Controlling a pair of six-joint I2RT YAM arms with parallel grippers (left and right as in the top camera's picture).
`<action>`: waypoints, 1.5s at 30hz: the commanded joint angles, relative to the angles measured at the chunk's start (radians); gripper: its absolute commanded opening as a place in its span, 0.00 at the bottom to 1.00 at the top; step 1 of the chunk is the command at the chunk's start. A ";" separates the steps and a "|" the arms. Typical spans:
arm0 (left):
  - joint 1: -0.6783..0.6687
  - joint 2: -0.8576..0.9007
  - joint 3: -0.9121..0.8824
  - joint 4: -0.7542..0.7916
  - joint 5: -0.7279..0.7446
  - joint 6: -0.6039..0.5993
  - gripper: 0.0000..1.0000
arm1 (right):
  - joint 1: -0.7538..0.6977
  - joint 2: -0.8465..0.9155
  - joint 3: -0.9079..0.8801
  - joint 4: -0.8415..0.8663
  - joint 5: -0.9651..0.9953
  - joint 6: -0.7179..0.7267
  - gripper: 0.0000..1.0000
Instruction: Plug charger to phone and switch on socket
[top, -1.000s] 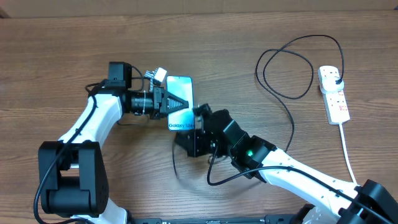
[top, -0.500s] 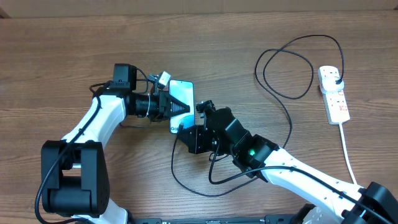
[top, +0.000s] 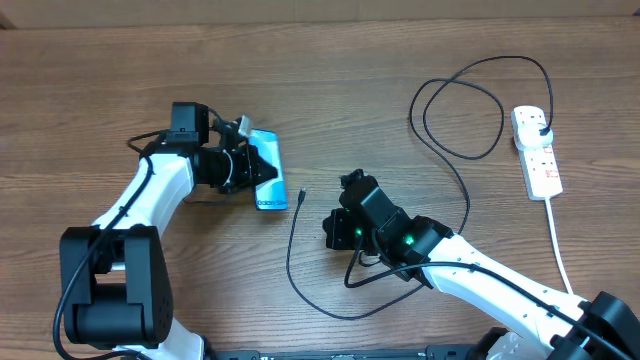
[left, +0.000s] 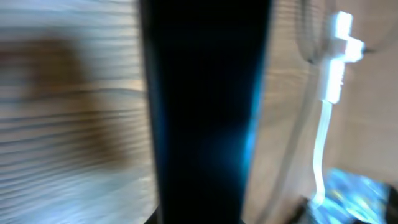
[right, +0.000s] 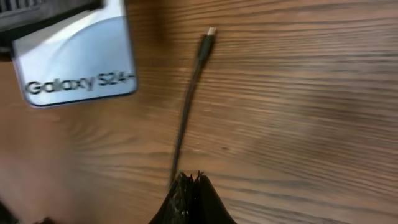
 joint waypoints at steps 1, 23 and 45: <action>-0.002 -0.014 -0.004 -0.008 -0.101 -0.018 0.04 | -0.003 -0.016 0.029 0.000 0.080 -0.003 0.13; -0.002 -0.013 -0.004 -0.049 -0.416 -0.018 0.04 | -0.002 0.122 0.029 0.090 0.095 0.003 0.79; -0.002 -0.013 -0.004 -0.049 -0.468 -0.051 0.04 | -0.012 0.129 0.329 -0.247 0.084 0.056 0.83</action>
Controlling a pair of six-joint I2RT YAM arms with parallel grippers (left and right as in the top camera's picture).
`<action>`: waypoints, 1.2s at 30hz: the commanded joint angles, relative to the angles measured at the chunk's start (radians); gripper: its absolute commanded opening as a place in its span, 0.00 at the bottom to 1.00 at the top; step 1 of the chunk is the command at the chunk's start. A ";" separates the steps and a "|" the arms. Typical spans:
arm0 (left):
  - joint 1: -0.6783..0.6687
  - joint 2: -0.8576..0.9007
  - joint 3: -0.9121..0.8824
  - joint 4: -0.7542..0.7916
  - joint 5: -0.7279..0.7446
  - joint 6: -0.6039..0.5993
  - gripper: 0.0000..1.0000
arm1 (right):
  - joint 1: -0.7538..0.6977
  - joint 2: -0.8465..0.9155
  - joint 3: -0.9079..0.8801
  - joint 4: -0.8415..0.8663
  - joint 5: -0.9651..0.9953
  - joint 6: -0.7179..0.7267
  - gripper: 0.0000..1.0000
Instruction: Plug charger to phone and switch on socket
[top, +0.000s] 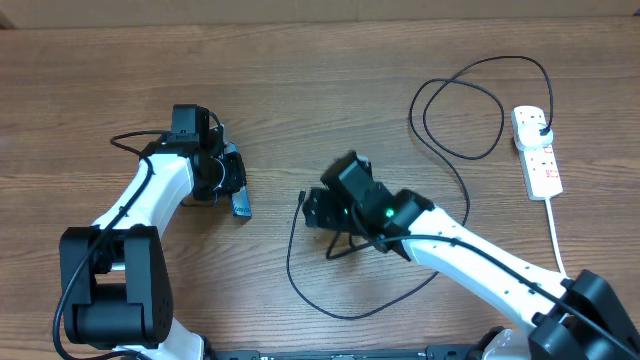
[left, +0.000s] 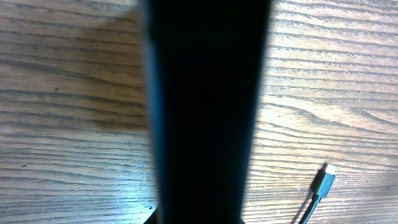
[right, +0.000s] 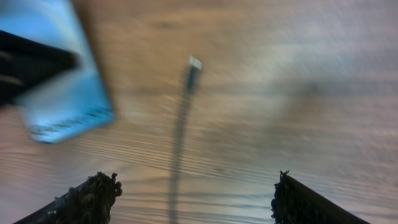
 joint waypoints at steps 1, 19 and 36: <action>-0.002 -0.013 -0.003 0.005 -0.001 -0.015 0.04 | -0.006 0.004 0.071 -0.018 0.003 0.006 0.82; -0.002 -0.013 -0.003 0.002 0.007 -0.035 0.04 | 0.127 0.254 0.072 0.121 0.274 0.010 0.60; -0.002 -0.013 -0.003 -0.003 0.009 -0.037 0.04 | 0.153 0.384 0.073 0.194 0.295 0.036 0.56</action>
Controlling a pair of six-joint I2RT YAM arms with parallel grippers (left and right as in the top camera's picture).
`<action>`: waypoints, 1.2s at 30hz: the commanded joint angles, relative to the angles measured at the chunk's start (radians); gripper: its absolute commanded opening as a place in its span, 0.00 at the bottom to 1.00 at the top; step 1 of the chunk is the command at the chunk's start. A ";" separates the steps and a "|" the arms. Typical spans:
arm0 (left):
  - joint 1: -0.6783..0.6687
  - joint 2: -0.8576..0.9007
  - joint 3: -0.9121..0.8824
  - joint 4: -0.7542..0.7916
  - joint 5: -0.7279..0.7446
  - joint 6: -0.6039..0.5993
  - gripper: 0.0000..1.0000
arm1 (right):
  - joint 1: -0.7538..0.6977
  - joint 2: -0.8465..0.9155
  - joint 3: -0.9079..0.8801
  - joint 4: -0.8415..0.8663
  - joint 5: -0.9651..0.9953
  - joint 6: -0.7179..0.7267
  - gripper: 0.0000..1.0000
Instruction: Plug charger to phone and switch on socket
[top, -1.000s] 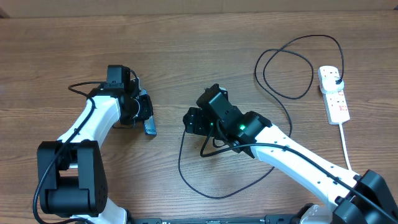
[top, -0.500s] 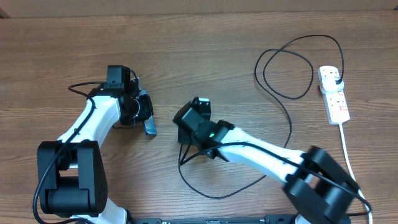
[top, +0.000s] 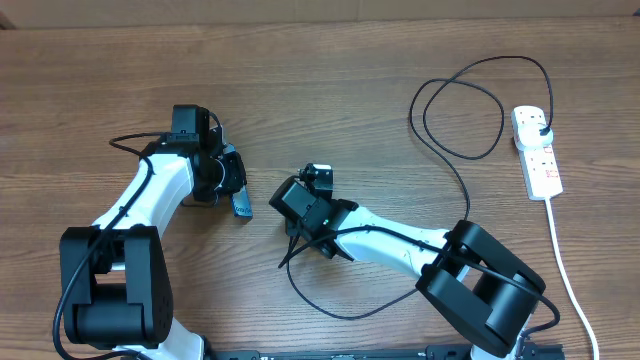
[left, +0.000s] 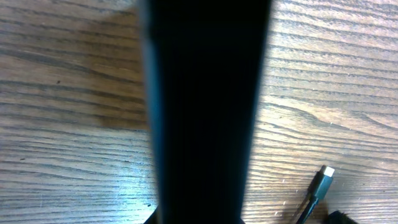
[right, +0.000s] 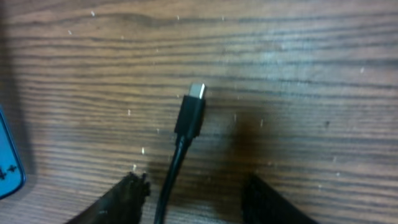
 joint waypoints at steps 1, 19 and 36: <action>-0.002 -0.013 -0.003 0.001 0.008 -0.006 0.04 | 0.002 0.013 0.006 -0.019 0.015 0.008 0.56; -0.002 -0.013 -0.003 -0.012 -0.001 -0.002 0.04 | -0.056 0.013 0.079 -0.390 -0.045 0.083 0.59; -0.002 -0.013 -0.003 -0.009 0.007 -0.003 0.04 | -0.081 0.006 0.278 -0.604 -0.098 0.071 0.84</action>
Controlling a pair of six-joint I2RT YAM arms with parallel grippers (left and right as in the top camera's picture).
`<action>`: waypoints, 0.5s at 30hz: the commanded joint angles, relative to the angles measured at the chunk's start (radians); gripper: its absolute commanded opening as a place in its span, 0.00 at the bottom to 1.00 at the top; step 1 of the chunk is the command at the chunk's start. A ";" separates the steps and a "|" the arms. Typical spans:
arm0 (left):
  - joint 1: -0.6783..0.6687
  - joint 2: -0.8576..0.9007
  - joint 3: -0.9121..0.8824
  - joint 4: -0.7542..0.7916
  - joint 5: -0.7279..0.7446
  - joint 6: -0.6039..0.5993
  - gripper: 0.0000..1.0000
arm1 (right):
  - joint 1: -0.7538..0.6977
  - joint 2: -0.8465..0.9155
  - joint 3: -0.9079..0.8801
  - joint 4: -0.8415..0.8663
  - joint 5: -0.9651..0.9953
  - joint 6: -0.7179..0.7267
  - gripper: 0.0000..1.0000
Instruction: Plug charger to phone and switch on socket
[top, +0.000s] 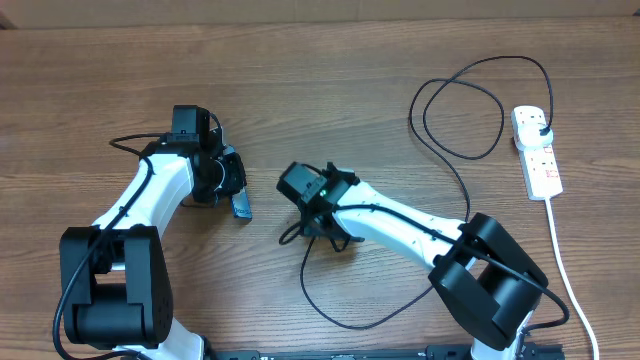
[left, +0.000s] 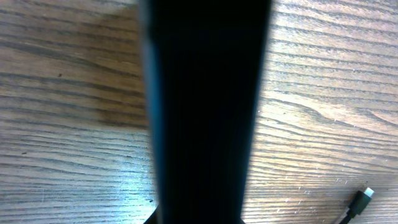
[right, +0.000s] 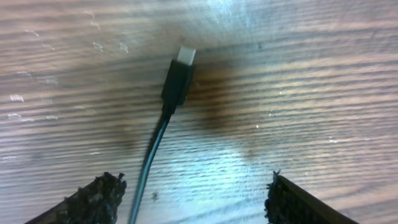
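Note:
My left gripper (top: 228, 180) is shut on the phone (top: 240, 205), which stands on edge on the table. In the left wrist view the phone (left: 205, 112) is a dark slab filling the middle. The black charger cable's plug (right: 180, 70) lies on the wood, also at the lower right of the left wrist view as the plug (left: 364, 196). My right gripper (right: 193, 186) hovers low over the cable just behind the plug, wide open, holding nothing; overhead the right gripper (top: 318, 226) is right of the phone. The white socket strip (top: 537, 152) lies far right.
The black cable (top: 440, 110) loops across the right half of the table from the strip's plugged-in adapter (top: 538, 122), curling near the front edge. The strip's white lead (top: 560, 250) runs toward the front right.
My right gripper has opened wider over the cable. The plug now lies farther right of the phone, and the cable loop near the front edge has shifted right. The left gripper and phone have not moved.
First my left gripper held the phone with its blue back up, and my right gripper was shut by the cable. Then the phone stood on edge and the right gripper was open nearer the plug. Later it hung low over the plug, now wider open.

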 joint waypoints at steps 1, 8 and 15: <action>-0.002 -0.013 -0.003 0.005 0.012 -0.003 0.04 | -0.014 -0.001 0.065 -0.028 -0.002 -0.005 0.92; -0.002 -0.013 -0.003 0.010 0.014 -0.003 0.04 | -0.014 -0.001 0.067 -0.021 -0.002 -0.005 1.00; -0.002 -0.013 -0.003 0.012 0.039 -0.003 0.04 | -0.016 -0.002 0.067 -0.029 -0.005 -0.005 0.99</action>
